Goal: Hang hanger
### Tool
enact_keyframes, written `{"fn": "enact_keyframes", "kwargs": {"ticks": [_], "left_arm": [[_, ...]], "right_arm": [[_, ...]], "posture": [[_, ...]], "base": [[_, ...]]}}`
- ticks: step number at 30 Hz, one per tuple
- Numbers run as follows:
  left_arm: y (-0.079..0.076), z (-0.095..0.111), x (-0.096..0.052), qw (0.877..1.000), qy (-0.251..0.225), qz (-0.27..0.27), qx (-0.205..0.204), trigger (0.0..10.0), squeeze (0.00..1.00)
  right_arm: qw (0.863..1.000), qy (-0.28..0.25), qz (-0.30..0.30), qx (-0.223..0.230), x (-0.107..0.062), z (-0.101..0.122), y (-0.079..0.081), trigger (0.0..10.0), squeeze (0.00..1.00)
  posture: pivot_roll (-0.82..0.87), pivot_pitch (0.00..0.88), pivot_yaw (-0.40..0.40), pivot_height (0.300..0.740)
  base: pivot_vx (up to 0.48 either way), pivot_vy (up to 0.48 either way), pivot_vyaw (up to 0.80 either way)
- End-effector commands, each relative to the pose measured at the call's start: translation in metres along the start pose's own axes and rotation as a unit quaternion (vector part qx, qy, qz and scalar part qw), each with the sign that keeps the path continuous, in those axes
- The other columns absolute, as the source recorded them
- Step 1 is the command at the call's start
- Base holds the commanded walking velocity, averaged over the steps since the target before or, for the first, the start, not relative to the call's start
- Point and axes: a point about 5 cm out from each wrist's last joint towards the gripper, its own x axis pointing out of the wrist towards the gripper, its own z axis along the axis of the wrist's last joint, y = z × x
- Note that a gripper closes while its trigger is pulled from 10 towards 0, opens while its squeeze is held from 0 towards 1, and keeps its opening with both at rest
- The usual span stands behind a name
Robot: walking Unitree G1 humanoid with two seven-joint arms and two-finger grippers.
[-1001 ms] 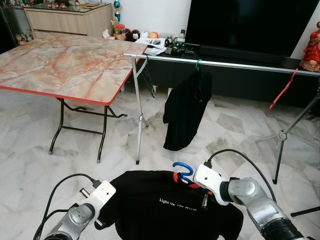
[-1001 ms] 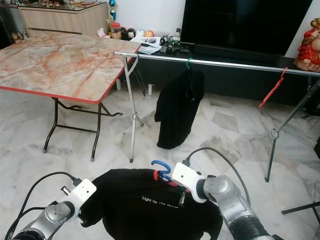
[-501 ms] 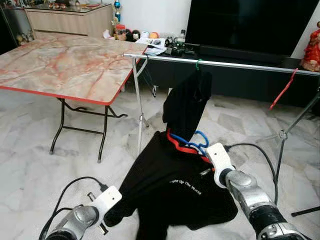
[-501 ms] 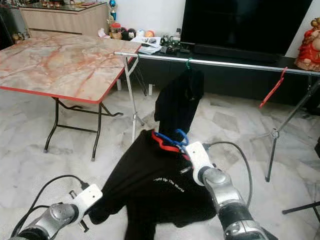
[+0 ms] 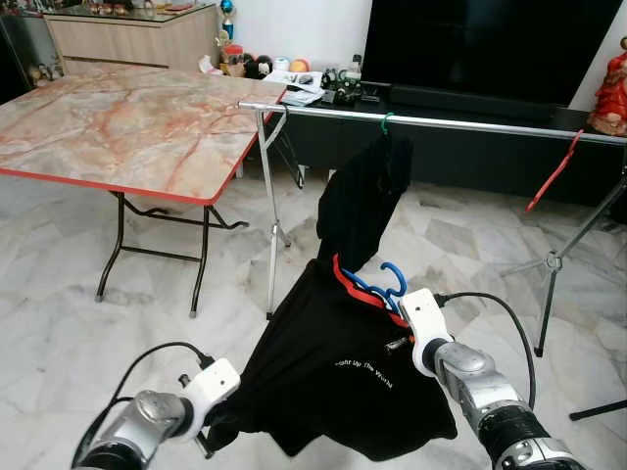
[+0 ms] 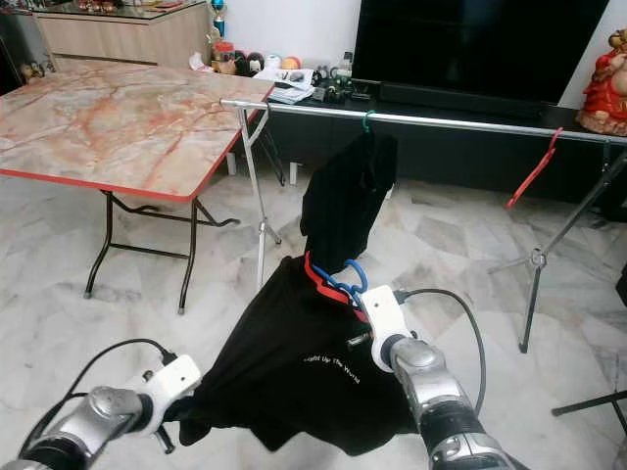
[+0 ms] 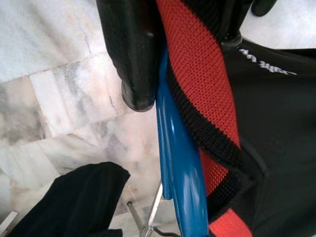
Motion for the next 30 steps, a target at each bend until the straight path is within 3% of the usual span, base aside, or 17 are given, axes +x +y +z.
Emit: {"fn": "enact_keyframes", "kwargs": {"ticks": [1,3,4,7,13,18,21,23,26,27,28,29,30], "left_arm": [[-0.011,-0.02,-0.005,0.997,0.031,-0.063,-0.014,10.0,0.0],[-0.017,-0.016,-0.008,0.994,0.016,-0.106,-0.004,10.0,0.0],[-0.02,-0.012,-0.01,0.992,0.003,-0.124,-0.006,10.0,1.0],[-0.021,-0.005,-0.013,0.991,-0.022,-0.134,-0.018,10.0,1.0],[-0.018,-0.007,-0.016,0.992,0.01,-0.125,0.016,10.0,1.0],[-0.011,0.001,-0.019,0.995,-0.008,-0.094,0.023,10.0,1.0],[-0.007,0.01,-0.021,0.996,-0.029,-0.082,0.023,10.0,1.0],[-0.002,0.023,-0.024,0.995,-0.063,-0.07,0.023,10.0,1.0],[0.0,0.027,-0.026,0.995,-0.072,-0.067,0.022,10.0,1.0],[0.0,0.029,-0.027,0.994,-0.077,-0.069,0.02,10.0,0.88],[0.0,0.03,-0.028,0.994,-0.078,-0.07,0.02,10.0,0.49],[0.0,0.031,-0.028,0.994,-0.079,-0.07,0.02,10.0,0.49],[0.0,0.033,-0.03,0.994,-0.085,-0.07,0.027,10.0,0.0]], "right_arm": [[0.999,-0.039,-0.017,-0.025,-0.003,0.021,-0.012,10.0,0.0],[0.998,-0.028,-0.003,-0.057,-0.002,0.018,-0.009,10.0,0.0],[0.997,-0.022,-0.005,-0.072,-0.002,0.017,-0.01,10.0,0.0],[0.994,-0.003,-0.007,-0.112,-0.002,0.012,-0.011,10.0,0.0],[0.983,0.021,0.051,-0.177,-0.003,0.004,-0.004,10.0,0.0],[0.981,0.008,0.109,-0.158,-0.004,0.005,0.0,10.0,0.0],[0.964,0.03,0.177,-0.196,-0.008,-0.004,0.006,10.0,0.0],[0.939,0.066,0.232,-0.245,-0.014,-0.019,0.006,10.0,0.0],[0.936,0.076,0.238,-0.247,-0.015,-0.022,0.005,10.0,0.0],[0.933,0.08,0.245,-0.25,-0.016,-0.023,0.005,10.0,0.0],[0.929,0.086,0.254,-0.254,-0.017,-0.026,0.005,10.0,0.0],[0.926,0.09,0.261,-0.257,-0.018,-0.027,0.005,10.0,0.0],[0.915,0.101,0.281,-0.273,-0.02,-0.031,0.006,10.0,0.0]], "posture": [[0.19,0.0,-0.045,0.74],[0.19,0.0,-0.048,0.74],[0.19,0.0,-0.051,0.74],[0.19,0.0,-0.051,0.74],[0.19,0.0,-0.054,0.74],[0.2,0.0,-0.055,0.74],[0.2,0.0,-0.061,0.74],[0.2,0.0,-0.062,0.74],[0.2,0.0,-0.062,0.74],[0.21,0.0,-0.064,0.74],[0.21,0.0,-0.064,0.74],[0.21,0.0,-0.064,0.74],[0.21,0.0,-0.066,0.74]], "base": [[0.0,0.0,0.0],[0.0,0.0,0.0],[0.0,0.0,0.0],[0.0,0.0,0.0],[0.0,0.0,0.0],[0.0,0.0,0.0],[0.0,0.0,0.0],[0.0,0.0,0.0],[0.0,0.0,0.0],[0.0,0.0,0.0],[0.0,0.0,0.0],[0.0,0.0,0.0],[0.0,0.0,0.0]]}}
